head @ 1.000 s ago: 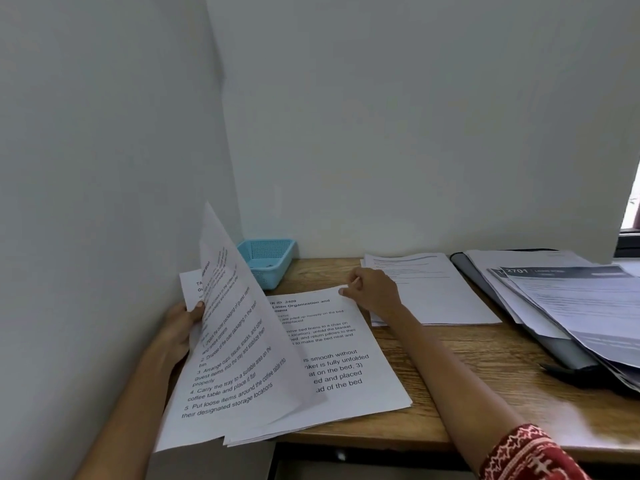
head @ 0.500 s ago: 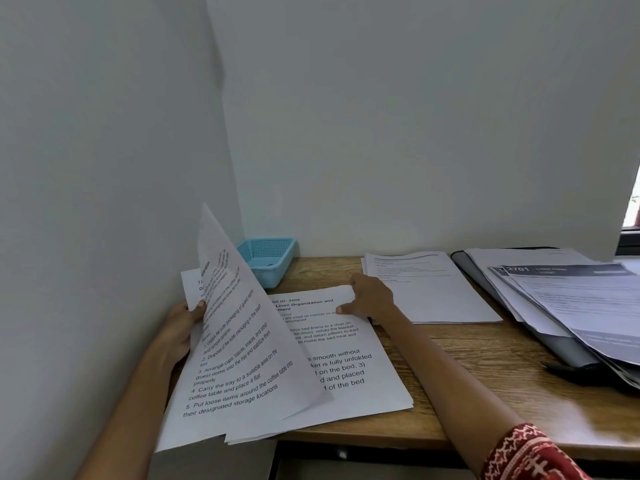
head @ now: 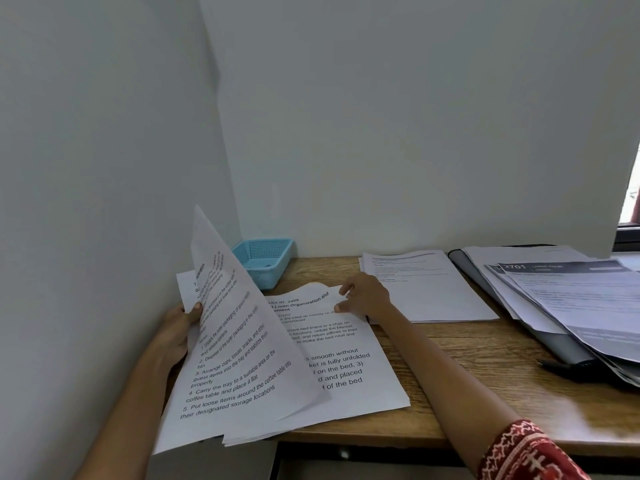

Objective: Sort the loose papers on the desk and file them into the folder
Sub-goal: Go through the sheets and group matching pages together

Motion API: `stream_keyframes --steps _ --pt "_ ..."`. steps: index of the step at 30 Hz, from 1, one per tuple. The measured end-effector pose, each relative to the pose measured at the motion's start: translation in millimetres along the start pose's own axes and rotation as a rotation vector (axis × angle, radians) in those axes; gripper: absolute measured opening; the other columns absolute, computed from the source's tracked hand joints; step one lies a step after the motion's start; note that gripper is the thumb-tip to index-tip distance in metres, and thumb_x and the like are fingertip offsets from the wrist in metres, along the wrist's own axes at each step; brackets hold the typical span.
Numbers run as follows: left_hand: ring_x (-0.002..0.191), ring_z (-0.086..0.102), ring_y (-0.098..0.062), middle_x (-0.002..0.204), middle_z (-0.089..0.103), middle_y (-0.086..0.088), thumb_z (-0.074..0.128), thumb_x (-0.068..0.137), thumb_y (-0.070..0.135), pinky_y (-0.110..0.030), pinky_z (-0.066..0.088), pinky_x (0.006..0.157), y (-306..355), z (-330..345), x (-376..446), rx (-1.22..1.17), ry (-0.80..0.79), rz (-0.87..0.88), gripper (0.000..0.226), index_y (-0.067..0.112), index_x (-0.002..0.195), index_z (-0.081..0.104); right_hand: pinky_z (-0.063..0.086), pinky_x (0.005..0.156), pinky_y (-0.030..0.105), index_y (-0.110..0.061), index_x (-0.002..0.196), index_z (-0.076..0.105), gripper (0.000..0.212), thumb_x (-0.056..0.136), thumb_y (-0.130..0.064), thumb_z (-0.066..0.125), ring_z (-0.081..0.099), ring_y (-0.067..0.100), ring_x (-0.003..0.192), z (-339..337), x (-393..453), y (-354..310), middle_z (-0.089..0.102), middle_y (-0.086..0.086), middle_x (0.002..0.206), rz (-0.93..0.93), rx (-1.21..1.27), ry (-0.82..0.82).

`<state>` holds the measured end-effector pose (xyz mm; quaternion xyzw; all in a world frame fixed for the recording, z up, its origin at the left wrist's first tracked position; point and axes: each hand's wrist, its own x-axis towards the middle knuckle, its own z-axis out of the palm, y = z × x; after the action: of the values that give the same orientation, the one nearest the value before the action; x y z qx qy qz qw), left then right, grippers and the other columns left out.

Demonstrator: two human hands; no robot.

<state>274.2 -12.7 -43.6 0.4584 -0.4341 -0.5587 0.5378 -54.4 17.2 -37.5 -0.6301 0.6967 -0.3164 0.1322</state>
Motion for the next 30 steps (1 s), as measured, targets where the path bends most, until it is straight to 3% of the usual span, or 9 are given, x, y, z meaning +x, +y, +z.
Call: stream_keyframes --steps 2,4,7,10,14,17,21,30 --pt "0.051 0.066 -0.012 0.061 0.069 -0.002 0.041 0.099 0.007 -0.025 0.053 0.044 1.0 -0.9 -0.4 -0.014 -0.005 -0.002 0.015 0.006 0.093 0.055 0.038 0.061 0.02 -0.018 0.084 0.067 0.019 0.071 -0.023 0.081 0.057 0.009 0.076 -3.8 0.1 -0.3 0.057 -0.008 0.081 -0.029 0.137 0.053" --pt "0.05 0.065 -0.012 0.062 0.069 -0.004 0.041 0.098 0.006 -0.025 0.053 0.043 2.6 -1.2 -1.5 -0.013 -0.004 -0.002 0.016 0.007 0.09 0.055 0.038 0.055 0.018 -0.019 0.079 0.067 0.013 0.074 -0.015 0.078 0.054 0.007 0.065 -10.5 -0.5 -0.8 0.055 -0.01 0.069 -0.051 0.347 0.11" --pt "0.051 0.064 -0.013 0.075 0.063 -0.01 0.041 0.098 0.007 -0.026 0.053 0.043 3.4 -2.4 -1.3 -0.023 0.018 -0.013 0.016 0.008 0.09 0.055 0.055 0.069 0.034 -0.011 0.091 0.071 0.014 0.079 -0.004 0.073 0.064 0.021 0.074 -19.8 -0.7 3.0 0.066 0.002 0.079 -0.049 0.684 0.16" --pt "0.049 0.065 -0.014 0.066 0.067 -0.009 0.042 0.098 0.006 -0.026 0.053 0.042 3.1 -2.6 -1.4 -0.023 0.011 -0.026 0.015 0.007 0.091 0.055 0.055 0.078 0.049 -0.005 0.093 0.07 0.014 0.081 0.001 0.069 0.066 0.029 0.078 -22.8 0.4 8.9 0.07 0.017 0.09 -0.064 0.863 0.171" --pt "0.049 0.064 -0.015 0.062 0.067 -0.007 0.042 0.098 0.006 -0.026 0.053 0.042 3.0 -1.7 -2.2 -0.003 0.01 -0.018 0.015 0.006 0.089 0.055 0.057 0.075 0.039 0.003 0.103 0.064 0.023 0.081 0.011 0.063 0.065 0.031 0.081 -23.6 3.3 14.1 0.065 0.026 0.105 -0.048 1.036 0.139" --pt "0.049 0.064 -0.015 0.06 0.067 -0.006 0.043 0.097 0.006 -0.027 0.053 0.042 2.9 -1.7 -1.9 -0.006 0.021 -0.025 0.015 0.005 0.088 0.054 0.058 0.071 0.028 -0.002 0.107 0.061 0.035 0.077 0.018 0.064 0.062 0.026 0.084 -22.5 4.9 15.7 0.06 0.022 0.108 -0.021 1.13 0.151" --pt "0.048 0.065 -0.016 0.057 0.067 -0.005 0.042 0.098 0.006 -0.028 0.053 0.042 3.1 -2.4 -1.6 0.002 0.003 -0.023 0.014 0.005 0.089 0.054 0.059 0.065 0.034 -0.013 0.125 0.048 0.061 0.075 0.019 0.065 0.064 0.027 0.081 -24.6 3.6 17.1 0.062 0.017 0.098 0.038 1.243 0.132" --pt "0.051 0.066 -0.016 0.06 0.069 -0.005 0.042 0.098 0.006 -0.026 0.053 0.042 1.7 -0.3 -2.5 0.023 0.01 0.016 0.015 0.004 0.09 0.055 0.058 0.056 0.03 -0.004 0.116 0.052 0.049 0.075 0.02 0.065 0.068 0.017 0.058 -25.2 4.6 16.7 0.064 0.016 0.081 0.067 1.235 0.154"
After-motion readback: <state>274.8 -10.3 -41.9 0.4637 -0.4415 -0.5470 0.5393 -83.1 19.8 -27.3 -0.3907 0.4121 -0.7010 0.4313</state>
